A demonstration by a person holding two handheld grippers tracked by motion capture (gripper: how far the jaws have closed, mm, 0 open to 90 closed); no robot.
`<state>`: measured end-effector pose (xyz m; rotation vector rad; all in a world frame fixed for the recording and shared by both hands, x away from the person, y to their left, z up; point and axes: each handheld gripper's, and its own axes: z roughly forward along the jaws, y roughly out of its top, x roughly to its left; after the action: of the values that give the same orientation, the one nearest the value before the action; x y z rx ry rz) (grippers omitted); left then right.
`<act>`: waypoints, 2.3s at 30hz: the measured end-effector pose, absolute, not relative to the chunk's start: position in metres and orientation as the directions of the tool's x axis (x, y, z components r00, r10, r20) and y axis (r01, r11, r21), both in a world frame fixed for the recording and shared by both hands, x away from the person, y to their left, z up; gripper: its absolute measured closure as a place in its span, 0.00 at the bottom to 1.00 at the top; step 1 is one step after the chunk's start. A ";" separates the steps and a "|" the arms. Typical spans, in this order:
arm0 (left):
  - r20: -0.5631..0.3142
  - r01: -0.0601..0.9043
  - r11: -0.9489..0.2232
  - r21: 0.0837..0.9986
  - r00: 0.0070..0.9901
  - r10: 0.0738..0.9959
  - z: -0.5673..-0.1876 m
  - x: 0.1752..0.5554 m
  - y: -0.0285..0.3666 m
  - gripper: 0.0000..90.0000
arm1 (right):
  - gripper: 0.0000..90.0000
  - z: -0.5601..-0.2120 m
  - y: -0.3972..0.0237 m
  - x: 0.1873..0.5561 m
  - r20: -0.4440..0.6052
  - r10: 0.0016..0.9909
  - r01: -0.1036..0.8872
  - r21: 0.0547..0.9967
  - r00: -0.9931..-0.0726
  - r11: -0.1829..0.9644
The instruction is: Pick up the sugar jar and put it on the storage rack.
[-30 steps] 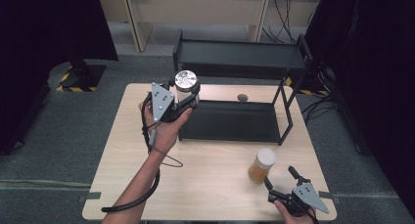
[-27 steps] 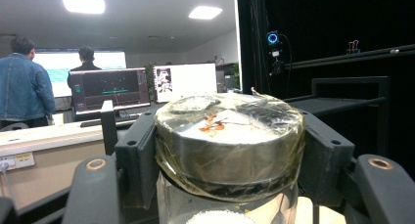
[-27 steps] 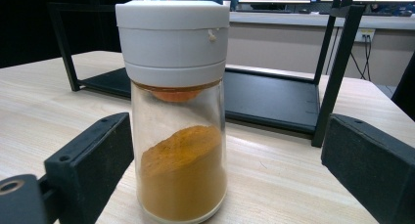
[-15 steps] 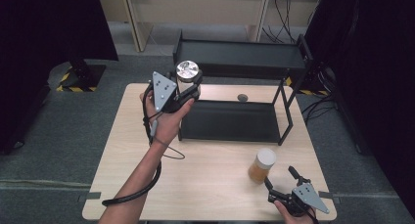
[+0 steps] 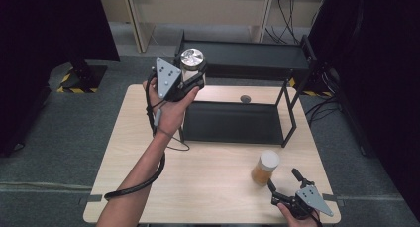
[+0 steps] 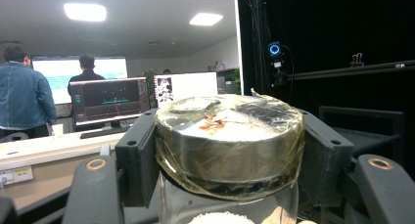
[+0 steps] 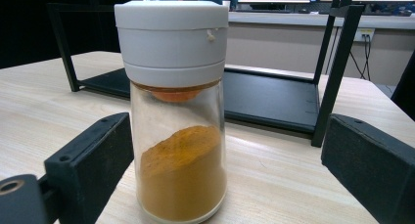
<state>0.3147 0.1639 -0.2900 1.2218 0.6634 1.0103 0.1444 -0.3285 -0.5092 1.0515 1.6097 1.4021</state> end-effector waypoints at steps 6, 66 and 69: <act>0.098 -0.271 0.024 0.962 0.427 0.899 -0.280 0.321 0.161 0.39 | 0.06 -0.509 -0.328 0.144 -0.020 0.922 0.107 0.992 -0.387 0.066; 0.042 -0.162 0.012 0.987 0.324 0.945 -0.255 0.412 0.148 0.38 | 0.06 -0.509 -0.329 0.144 -0.026 0.917 0.104 0.992 -0.397 0.074; 0.033 -0.156 0.019 0.988 0.325 0.945 -0.255 0.413 0.148 0.38 | 0.06 -0.509 -0.329 0.145 -0.027 0.917 0.105 0.992 -0.398 0.075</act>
<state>0.4128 0.1481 -0.2548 1.2379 0.8478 1.0383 0.1446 -0.3289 -0.5090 1.0365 1.6212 1.4024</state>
